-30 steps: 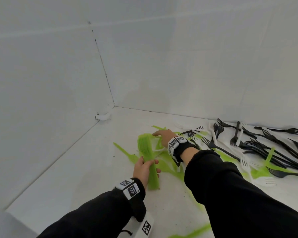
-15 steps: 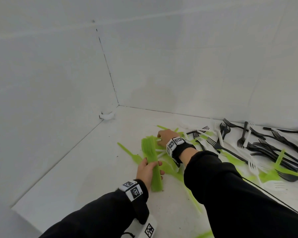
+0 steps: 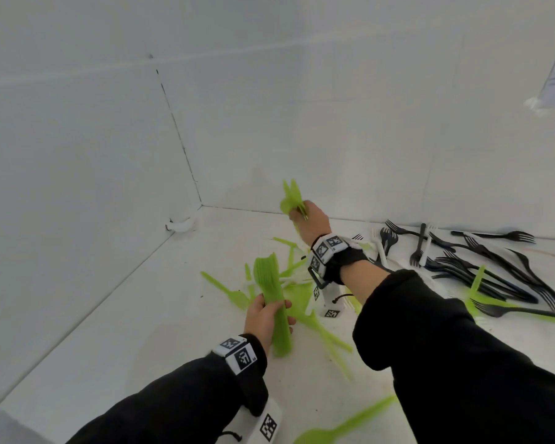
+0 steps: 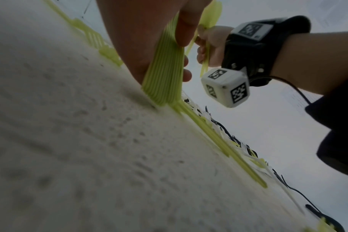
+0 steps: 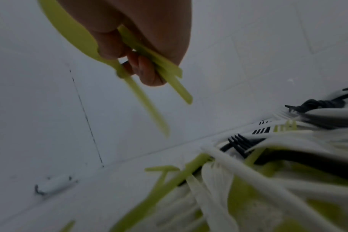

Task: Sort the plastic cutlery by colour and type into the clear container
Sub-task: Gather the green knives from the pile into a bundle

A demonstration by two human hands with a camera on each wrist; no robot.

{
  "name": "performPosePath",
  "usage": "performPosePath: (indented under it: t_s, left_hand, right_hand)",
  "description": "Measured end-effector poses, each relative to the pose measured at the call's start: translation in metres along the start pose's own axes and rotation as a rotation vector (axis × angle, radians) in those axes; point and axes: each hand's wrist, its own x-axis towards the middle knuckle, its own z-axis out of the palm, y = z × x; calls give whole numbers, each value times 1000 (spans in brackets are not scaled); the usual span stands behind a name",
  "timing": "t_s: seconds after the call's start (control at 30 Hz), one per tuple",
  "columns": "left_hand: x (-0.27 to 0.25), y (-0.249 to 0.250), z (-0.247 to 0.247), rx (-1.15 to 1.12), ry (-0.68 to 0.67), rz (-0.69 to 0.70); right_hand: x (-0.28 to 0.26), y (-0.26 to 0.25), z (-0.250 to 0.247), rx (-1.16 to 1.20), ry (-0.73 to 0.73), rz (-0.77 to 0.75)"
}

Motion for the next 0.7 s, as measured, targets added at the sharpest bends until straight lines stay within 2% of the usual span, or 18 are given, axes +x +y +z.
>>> performPosePath:
  t_s: [0.2, 0.4, 0.57, 0.7]
  left_hand:
    - [-12, 3, 15, -9, -33, 41]
    - [-25, -5, 44, -40, -90, 38]
    - [-42, -23, 74, -19, -145, 47]
    - [-54, -37, 95, 1, -166, 52]
  right_hand:
    - [-36, 8, -39, 81, -136, 107]
    - [-97, 38, -46, 234, -289, 248]
    - [-131, 56, -57, 204, -160, 245]
    - [-151, 69, -75, 238, -49, 307]
